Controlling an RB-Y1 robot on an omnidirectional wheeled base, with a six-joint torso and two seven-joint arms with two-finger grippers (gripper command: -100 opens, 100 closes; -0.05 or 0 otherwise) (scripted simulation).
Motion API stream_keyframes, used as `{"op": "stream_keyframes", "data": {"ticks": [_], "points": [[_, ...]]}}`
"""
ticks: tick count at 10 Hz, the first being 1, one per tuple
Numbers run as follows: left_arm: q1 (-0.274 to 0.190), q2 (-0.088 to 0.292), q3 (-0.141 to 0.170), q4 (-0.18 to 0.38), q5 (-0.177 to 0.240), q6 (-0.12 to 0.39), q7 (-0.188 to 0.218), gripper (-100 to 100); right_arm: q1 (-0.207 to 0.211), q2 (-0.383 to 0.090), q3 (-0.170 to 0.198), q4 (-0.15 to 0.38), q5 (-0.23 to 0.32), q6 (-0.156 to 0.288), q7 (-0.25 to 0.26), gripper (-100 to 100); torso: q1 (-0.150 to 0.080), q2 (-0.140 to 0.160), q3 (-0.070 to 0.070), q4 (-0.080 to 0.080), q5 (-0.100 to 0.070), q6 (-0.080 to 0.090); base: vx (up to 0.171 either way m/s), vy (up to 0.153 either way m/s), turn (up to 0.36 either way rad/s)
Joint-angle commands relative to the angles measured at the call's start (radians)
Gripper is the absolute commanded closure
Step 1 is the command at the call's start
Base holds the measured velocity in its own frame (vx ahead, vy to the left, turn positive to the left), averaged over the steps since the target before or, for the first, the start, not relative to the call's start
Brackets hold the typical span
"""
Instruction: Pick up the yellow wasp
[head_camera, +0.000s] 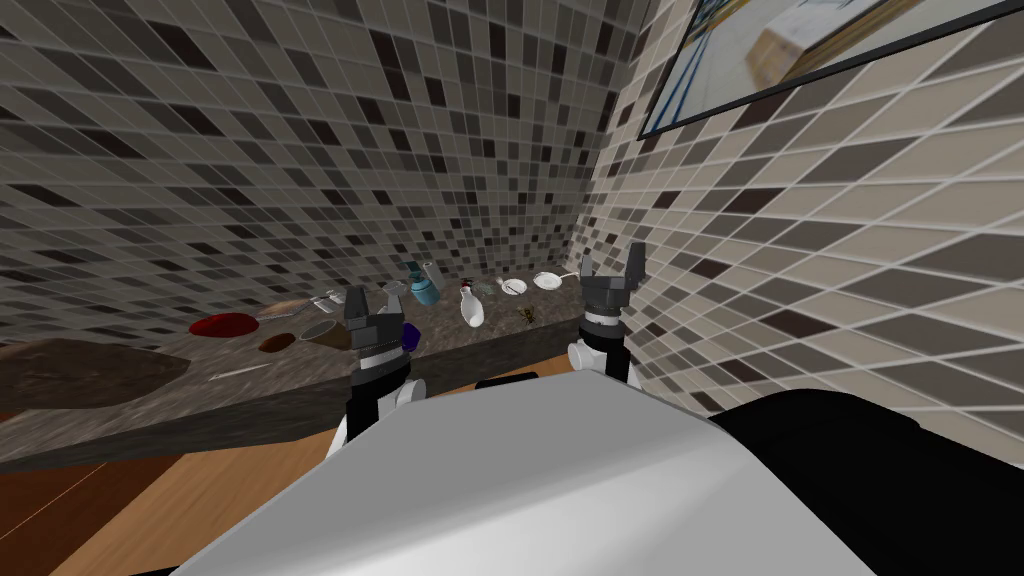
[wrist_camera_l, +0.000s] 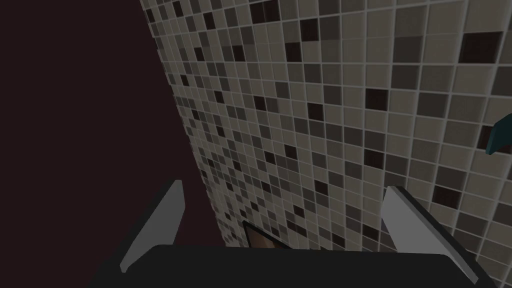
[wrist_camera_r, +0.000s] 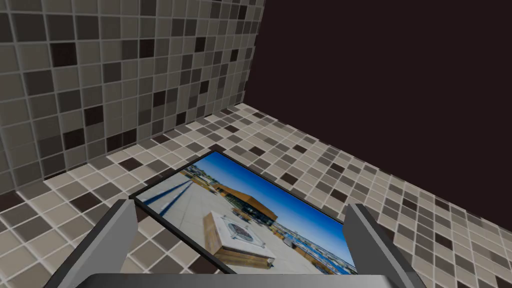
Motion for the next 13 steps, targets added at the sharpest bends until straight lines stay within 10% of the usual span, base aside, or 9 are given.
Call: {"op": "stream_keyframes", "data": {"ticks": [1,13], "points": [[0.000,0.000,0.000,0.000,0.000,0.000,0.000,0,-0.006,-0.032,0.000,0.002,-0.022,0.028,-0.037,-100,0.000,0.000,0.000,0.000,0.000,0.000,-0.001,-0.027,-0.019],[0.000,0.000,0.000,0.000,0.000,0.000,0.000,0,-0.072,-0.170,0.002,0.040,-0.220,0.286,-0.340,-100,-0.003,-0.001,0.000,0.000,-0.001,0.000,0.007,-0.054,-0.005]]}}
